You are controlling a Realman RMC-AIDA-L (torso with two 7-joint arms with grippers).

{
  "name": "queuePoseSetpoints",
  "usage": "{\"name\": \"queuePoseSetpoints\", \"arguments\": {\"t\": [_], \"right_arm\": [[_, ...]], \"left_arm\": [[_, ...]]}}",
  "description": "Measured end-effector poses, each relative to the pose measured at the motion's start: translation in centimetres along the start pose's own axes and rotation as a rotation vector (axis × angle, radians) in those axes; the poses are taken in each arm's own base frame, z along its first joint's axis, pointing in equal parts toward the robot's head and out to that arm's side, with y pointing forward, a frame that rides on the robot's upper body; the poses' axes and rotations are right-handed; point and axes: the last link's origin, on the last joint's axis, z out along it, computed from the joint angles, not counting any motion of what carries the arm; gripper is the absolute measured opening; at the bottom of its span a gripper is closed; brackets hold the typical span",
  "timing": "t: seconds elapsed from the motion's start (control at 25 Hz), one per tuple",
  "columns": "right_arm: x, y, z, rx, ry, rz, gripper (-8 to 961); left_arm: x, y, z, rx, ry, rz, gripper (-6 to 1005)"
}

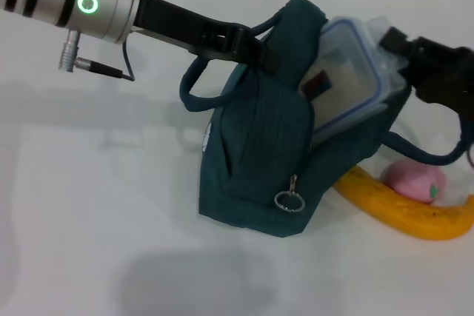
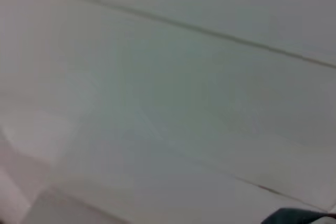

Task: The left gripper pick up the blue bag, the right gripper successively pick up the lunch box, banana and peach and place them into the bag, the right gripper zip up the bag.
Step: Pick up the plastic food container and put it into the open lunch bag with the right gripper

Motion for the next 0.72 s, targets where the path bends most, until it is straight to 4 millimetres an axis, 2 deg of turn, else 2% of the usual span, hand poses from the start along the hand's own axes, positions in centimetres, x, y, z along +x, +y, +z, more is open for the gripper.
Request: {"name": "queuePoseSetpoints", "arguments": {"t": [0.32, 0.6, 0.72], "right_arm": [[-0.2, -0.7, 1.9, 0.079, 0.180, -0.161, 123], [-0.3, 0.1, 2.6, 0.042, 0.256, -0.298, 126], [-0.6, 0.6, 2.9, 0.026, 0.317, -0.360, 248]], "left_arm": [[-0.4, -0.3, -0.2, 0.003, 0.002, -0.009, 50], [-0.5, -0.5, -0.4, 0.009, 0.006, -0.002, 50], [-0.5, -0.6, -0.4, 0.012, 0.007, 0.005, 50]]}}
